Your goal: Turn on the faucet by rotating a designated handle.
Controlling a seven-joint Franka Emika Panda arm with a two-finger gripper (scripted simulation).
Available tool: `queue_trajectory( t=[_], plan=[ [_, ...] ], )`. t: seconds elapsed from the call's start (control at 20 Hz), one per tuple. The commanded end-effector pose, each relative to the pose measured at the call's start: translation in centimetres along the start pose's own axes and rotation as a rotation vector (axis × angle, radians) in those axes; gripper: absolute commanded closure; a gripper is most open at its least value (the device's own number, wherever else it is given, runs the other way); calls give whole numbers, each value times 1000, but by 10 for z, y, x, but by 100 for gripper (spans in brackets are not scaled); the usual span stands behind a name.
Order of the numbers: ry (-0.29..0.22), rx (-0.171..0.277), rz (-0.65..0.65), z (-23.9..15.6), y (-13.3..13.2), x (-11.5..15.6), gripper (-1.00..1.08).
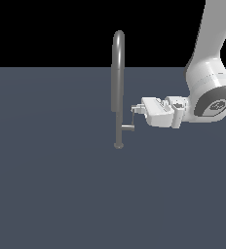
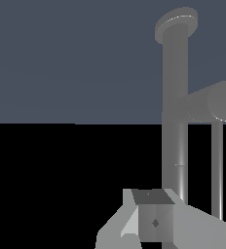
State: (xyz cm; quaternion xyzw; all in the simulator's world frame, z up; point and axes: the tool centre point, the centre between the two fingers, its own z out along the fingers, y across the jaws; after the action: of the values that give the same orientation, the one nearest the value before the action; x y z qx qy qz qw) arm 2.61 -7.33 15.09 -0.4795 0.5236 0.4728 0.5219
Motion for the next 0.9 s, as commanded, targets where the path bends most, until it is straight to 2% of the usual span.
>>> queue_trajectory(
  t=[0.0, 0.25, 0.75, 0.85],
  plan=[
    [-7, 8, 7, 1, 0, 2, 108],
    [-7, 8, 7, 1, 0, 3, 108],
    [-8, 8, 7, 2, 27, -7, 108],
    [-6, 10, 6, 1, 24, -5, 108]
  ],
)
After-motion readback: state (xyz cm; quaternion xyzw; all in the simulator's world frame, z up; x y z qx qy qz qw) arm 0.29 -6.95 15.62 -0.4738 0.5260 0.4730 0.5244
